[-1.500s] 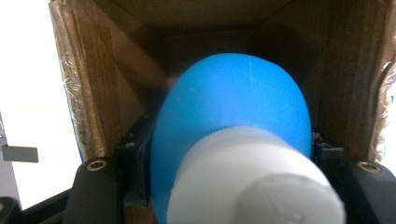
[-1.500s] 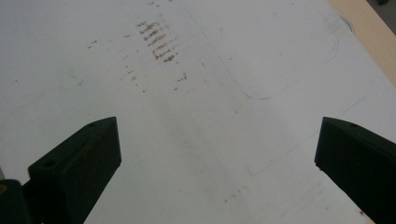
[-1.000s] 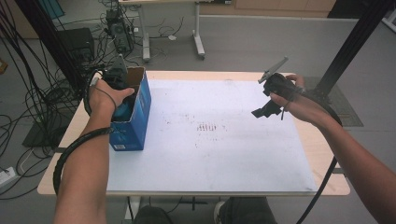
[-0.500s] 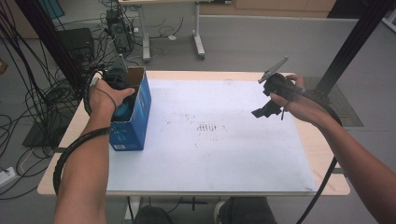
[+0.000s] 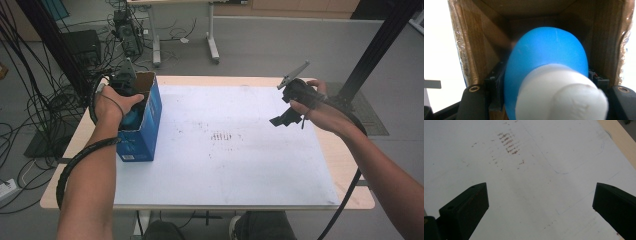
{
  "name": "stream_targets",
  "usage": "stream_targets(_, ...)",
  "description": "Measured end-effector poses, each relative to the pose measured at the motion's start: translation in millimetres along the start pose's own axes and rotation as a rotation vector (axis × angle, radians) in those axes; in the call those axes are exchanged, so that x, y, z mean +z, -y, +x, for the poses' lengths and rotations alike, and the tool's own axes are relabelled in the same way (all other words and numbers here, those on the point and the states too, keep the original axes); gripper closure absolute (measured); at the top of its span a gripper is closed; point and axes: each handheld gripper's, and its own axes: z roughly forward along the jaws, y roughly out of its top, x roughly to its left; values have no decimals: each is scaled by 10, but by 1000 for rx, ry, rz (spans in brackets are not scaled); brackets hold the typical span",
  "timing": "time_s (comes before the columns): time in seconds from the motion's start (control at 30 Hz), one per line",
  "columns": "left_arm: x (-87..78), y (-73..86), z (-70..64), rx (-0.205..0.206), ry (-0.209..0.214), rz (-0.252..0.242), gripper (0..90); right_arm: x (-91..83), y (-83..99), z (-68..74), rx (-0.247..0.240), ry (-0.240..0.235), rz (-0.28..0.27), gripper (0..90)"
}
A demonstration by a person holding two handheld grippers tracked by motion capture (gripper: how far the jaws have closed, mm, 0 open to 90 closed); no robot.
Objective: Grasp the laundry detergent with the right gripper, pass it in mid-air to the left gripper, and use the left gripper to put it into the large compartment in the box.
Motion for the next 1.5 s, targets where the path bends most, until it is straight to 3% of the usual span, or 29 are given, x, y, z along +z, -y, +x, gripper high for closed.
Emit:
stream_targets(0.7,-332,126,-20,27,-27,-47,279,-66,-118,72,-15,8,-18,3)
stream_targets(1.0,-649,240,-5,31,-25,-92,261,-86,-153,87,-13,6,-12,3)
stream_targets(1.23,-931,235,-175,73,-17,-154,208,-102,-225,40,-20,17,14,3)
stream_targets(1.5,-988,179,-519,141,29,-177,161,-18,-260,-68,-7,15,39,4)
